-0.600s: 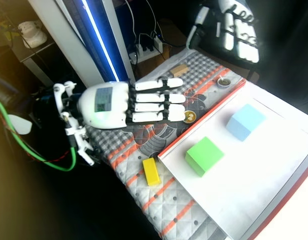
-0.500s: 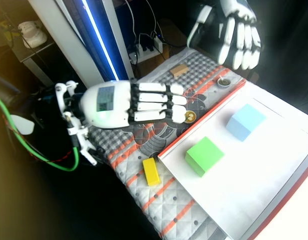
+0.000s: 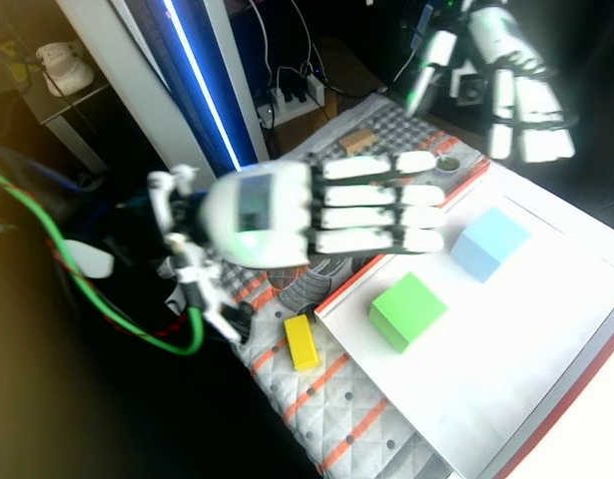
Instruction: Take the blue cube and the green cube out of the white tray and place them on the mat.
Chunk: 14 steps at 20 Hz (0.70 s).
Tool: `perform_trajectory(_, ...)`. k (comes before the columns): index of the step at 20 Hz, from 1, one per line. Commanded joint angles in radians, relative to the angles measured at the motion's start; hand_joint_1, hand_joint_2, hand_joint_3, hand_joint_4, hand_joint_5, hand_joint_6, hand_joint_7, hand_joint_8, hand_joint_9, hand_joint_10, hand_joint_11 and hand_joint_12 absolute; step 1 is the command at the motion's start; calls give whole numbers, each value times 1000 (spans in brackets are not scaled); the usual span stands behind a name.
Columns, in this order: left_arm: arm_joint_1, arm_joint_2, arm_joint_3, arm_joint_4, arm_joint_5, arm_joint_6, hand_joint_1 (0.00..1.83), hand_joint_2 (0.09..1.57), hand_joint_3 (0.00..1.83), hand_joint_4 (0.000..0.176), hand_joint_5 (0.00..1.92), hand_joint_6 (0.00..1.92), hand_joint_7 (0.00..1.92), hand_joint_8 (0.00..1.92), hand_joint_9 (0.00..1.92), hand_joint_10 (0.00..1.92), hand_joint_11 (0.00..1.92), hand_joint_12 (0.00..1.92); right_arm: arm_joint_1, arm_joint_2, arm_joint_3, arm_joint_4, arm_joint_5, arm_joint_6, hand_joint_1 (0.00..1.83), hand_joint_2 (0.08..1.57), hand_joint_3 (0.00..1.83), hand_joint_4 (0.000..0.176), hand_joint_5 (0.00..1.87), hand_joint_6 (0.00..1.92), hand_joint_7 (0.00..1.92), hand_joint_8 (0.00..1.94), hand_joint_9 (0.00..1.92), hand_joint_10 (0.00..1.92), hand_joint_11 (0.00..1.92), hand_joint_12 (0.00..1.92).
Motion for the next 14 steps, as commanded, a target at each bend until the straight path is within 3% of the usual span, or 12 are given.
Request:
perform_trajectory(1, -21, -23, 29, -33, -67, 29, 499, 977, 0, 176, 242, 1, 212, 6, 160, 12, 27, 13, 30, -11, 17, 32, 65, 6, 713, 1004, 0, 141, 136, 2, 213, 5, 180, 8, 0, 763)
perform_trajectory(3, -38, -80, 100, -83, -15, 79, 513, 966, 0, 176, 236, 0, 232, 7, 189, 14, 44, 22, 65, -48, 66, 39, 3, 6, 749, 991, 0, 161, 191, 6, 246, 3, 232, 13, 0, 931)
perform_trajectory(5, -47, -135, 177, -101, 33, 81, 461, 948, 0, 176, 236, 0, 209, 0, 171, 3, 5, 6, 70, -77, 110, 63, -36, 6, 748, 990, 0, 147, 219, 5, 246, 3, 222, 4, 0, 1005)
perform_trajectory(7, -60, -182, 246, -111, 82, 81, 574, 885, 0, 176, 244, 1, 226, 3, 190, 5, 15, 7, 80, -109, 157, 79, -87, 6, 728, 1003, 1, 151, 222, 1, 255, 3, 220, 6, 0, 1052)
perform_trajectory(9, -75, -215, 296, -114, 125, 81, 695, 882, 0, 176, 288, 14, 262, 11, 231, 15, 60, 27, 84, -142, 203, 91, -137, 13, 722, 999, 0, 116, 242, 1, 354, 13, 329, 27, 0, 1180)
perform_trajectory(10, -80, -229, 317, -114, 143, 82, 676, 890, 1, 176, 276, 6, 262, 9, 236, 14, 51, 24, 84, -153, 218, 96, -155, 14, 727, 994, 0, 125, 243, 1, 377, 14, 350, 29, 0, 1194)
perform_trajectory(11, -83, -240, 333, -114, 155, 82, 706, 884, 0, 176, 268, 2, 256, 5, 228, 9, 31, 16, 84, -161, 227, 97, -168, 14, 741, 991, 0, 112, 254, 1, 389, 6, 381, 25, 17, 1287)
perform_trajectory(12, -85, -251, 348, -114, 170, 82, 622, 909, 9, 176, 249, 0, 255, 3, 226, 7, 34, 17, 84, -173, 237, 97, -189, 14, 706, 987, 0, 124, 251, 0, 392, 4, 394, 26, 39, 1311)
perform_trajectory(13, -85, -254, 353, -114, 178, 83, 594, 928, 15, 176, 250, 2, 257, 4, 219, 3, 36, 18, 84, -179, 239, 97, -197, 14, 725, 990, 0, 116, 256, 2, 345, 0, 382, 17, 31, 1313)
perform_trajectory(14, -85, -258, 357, -114, 192, 89, 547, 949, 20, 176, 235, 0, 234, 1, 199, 1, 40, 21, 83, -187, 239, 97, -204, 14, 729, 985, 0, 124, 266, 5, 321, 0, 374, 12, 26, 1308)
